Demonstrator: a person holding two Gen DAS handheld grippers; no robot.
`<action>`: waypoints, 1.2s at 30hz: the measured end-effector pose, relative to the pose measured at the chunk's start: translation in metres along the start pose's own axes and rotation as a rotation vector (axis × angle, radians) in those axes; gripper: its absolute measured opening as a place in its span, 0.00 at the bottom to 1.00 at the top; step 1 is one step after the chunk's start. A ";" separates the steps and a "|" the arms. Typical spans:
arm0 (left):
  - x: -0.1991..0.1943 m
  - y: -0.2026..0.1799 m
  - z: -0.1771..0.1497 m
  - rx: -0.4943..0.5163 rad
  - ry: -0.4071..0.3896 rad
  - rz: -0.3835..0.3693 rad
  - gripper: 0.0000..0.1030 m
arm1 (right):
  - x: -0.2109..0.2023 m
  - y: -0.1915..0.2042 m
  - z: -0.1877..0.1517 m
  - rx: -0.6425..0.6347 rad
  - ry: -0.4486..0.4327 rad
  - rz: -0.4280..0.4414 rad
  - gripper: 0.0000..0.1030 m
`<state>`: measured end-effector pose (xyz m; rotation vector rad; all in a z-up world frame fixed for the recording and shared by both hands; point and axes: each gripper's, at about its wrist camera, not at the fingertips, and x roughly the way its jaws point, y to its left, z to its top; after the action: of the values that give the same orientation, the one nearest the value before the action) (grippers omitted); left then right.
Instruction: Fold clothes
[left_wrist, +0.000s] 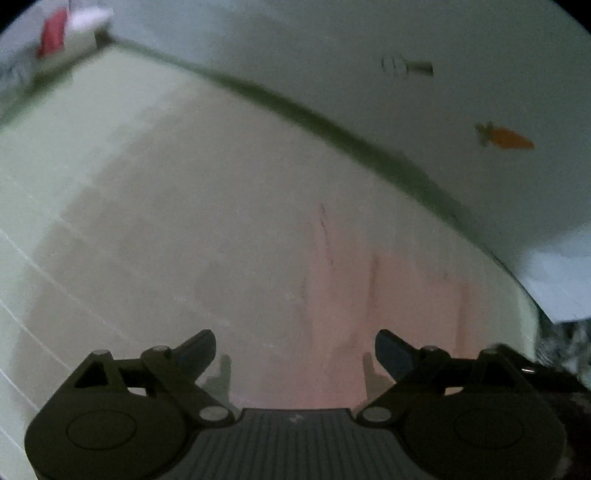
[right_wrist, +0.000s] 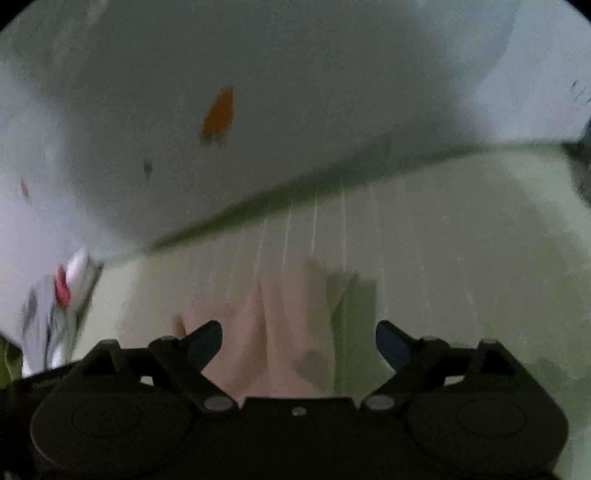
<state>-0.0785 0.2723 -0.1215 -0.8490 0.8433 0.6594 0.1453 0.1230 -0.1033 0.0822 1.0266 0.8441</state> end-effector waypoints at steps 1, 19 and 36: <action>0.005 -0.001 -0.003 0.003 0.020 -0.019 0.90 | 0.006 0.000 -0.004 -0.004 0.027 0.001 0.88; 0.048 -0.019 -0.005 0.043 0.043 -0.099 0.46 | 0.052 0.009 -0.013 -0.052 0.148 0.039 0.70; -0.048 0.024 -0.076 -0.011 0.007 -0.057 0.17 | -0.030 0.047 -0.080 -0.128 0.142 0.117 0.26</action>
<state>-0.1497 0.2121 -0.1191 -0.8828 0.8196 0.6120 0.0483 0.1110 -0.1047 -0.0271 1.1058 1.0313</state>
